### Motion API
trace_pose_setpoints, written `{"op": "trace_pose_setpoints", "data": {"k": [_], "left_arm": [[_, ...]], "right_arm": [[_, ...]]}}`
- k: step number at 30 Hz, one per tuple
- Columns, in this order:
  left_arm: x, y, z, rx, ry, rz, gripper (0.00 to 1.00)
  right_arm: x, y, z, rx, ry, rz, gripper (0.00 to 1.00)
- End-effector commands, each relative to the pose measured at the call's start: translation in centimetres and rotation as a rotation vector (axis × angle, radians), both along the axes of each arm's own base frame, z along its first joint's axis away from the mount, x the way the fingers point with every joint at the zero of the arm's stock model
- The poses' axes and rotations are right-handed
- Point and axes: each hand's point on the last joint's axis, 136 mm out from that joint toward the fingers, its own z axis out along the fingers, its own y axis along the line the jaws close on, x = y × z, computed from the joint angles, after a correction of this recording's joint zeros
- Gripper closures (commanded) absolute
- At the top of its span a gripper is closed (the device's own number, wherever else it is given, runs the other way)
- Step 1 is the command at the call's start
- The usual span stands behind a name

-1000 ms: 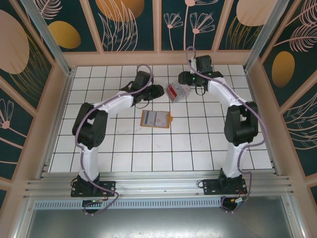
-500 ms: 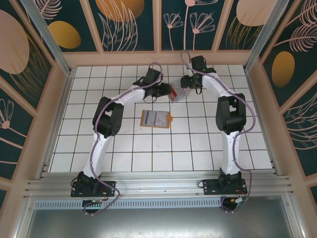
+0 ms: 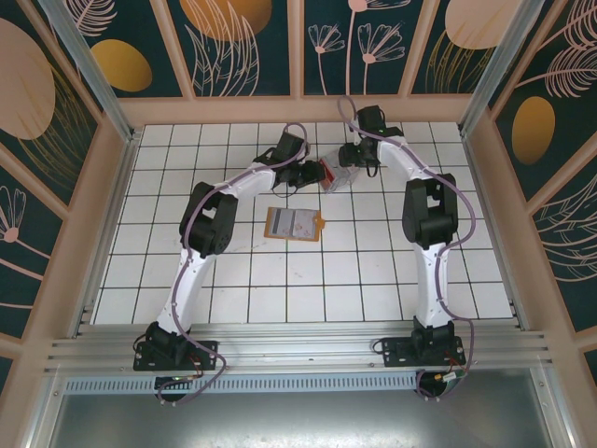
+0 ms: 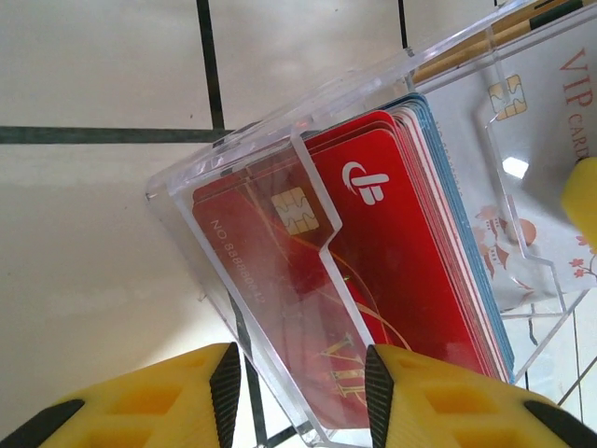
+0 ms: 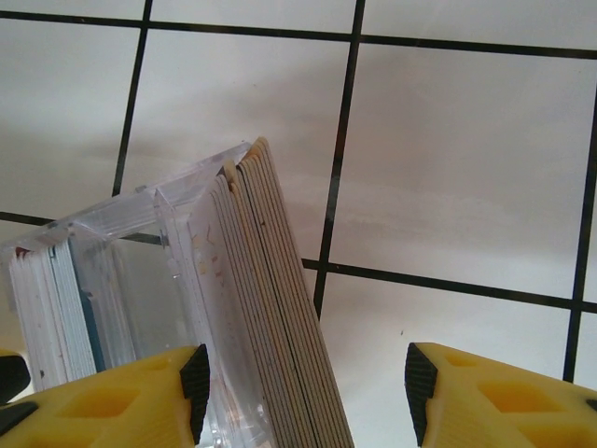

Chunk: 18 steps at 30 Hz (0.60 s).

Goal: Put the credit cards into the card holder

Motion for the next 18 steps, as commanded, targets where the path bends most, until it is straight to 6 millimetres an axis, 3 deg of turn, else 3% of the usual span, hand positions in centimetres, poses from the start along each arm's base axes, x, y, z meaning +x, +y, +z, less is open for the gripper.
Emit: {"op": "trace_pose_setpoints", "data": {"k": [1, 10, 18], "left_arm": [[0.2, -0.3, -1.5, -0.01, 0.02, 0.001, 0.58], [-0.3, 0.2, -2.3, 0.008, 0.032, 0.006, 0.58], [-0.3, 0.2, -2.0, -0.001, 0.031, 0.009, 0.58]], "right_arm": [[0.4, -0.7, 0.2, -0.013, 0.005, -0.009, 0.4], [0.8, -2.8, 2.3, -0.003, -0.037, -0.07, 0.4], [0.7, -2.7, 3.8, 0.011, -0.063, -0.068, 0.41]]}}
